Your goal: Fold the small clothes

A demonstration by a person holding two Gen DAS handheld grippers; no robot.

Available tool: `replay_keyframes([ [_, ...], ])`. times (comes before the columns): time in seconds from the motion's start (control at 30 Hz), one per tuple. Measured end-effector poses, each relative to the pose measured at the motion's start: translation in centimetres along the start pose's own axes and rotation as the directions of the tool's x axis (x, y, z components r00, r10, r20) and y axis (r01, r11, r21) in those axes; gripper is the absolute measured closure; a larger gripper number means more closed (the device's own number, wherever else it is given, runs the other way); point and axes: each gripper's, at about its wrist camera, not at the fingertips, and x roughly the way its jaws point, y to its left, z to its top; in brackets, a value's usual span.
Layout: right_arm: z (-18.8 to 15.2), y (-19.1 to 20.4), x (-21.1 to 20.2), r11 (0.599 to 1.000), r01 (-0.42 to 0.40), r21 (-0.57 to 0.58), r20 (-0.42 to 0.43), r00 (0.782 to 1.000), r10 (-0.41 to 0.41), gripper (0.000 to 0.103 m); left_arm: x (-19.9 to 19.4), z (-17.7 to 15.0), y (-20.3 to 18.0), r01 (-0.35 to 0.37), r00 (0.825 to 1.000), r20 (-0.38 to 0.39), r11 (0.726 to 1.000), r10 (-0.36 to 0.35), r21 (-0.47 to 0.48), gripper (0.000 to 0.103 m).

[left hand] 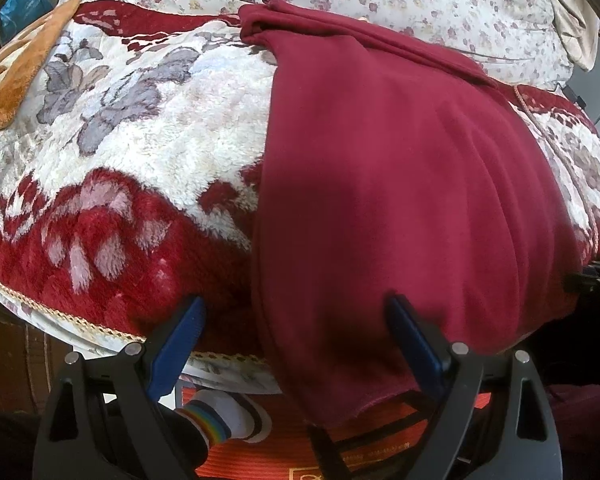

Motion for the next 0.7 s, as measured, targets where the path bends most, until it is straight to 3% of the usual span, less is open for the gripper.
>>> replay_keyframes([
  [0.17, 0.2, 0.9, 1.6, 0.999, -0.019, -0.029, -0.029, 0.999, 0.019, 0.069, 0.2, -0.1, -0.2, 0.018, 1.0, -0.011, 1.0, -0.018, 0.005, 0.012],
  [0.3, 0.2, 0.7, 1.4, 0.999, -0.033, -0.034, -0.024, 0.999, 0.032, 0.072, 0.1, -0.1, -0.2, 0.034, 0.999, -0.006, 0.999, -0.034, -0.002, 0.015],
  [0.4, 0.1, 0.4, 1.0, 0.998, -0.052, -0.016, -0.012, 0.999, 0.052, 0.087, 0.0, 0.0, 0.1, 0.011, 1.0, -0.005, 1.0, -0.011, -0.012, 0.029],
  [0.5, 0.3, -0.1, -0.2, 0.992, -0.13, 0.008, 0.021, 0.991, 0.129, 0.088, -0.4, 0.0, 0.6, 0.016, 1.0, -0.006, 0.999, -0.016, -0.036, 0.041],
  [0.57, 0.5, -0.1, -0.6, 0.989, -0.148, -0.002, 0.04, 0.988, 0.148, 0.087, -0.8, 0.1, 1.0, 0.029, 1.0, 0.0, 0.998, -0.029, -0.05, 0.056],
  [0.67, 0.5, 0.0, 0.4, 0.99, -0.143, -0.008, 0.01, 0.99, 0.143, 0.081, -1.0, 0.2, 0.9, 0.065, 0.998, -0.007, 0.997, -0.065, -0.052, 0.062],
  [0.7, 0.5, -0.3, 1.1, 0.989, -0.15, 0.018, -0.005, 0.989, 0.15, 0.07, -0.9, 0.2, 0.6, 0.053, 0.999, -0.007, 0.998, -0.053, -0.039, 0.061],
])
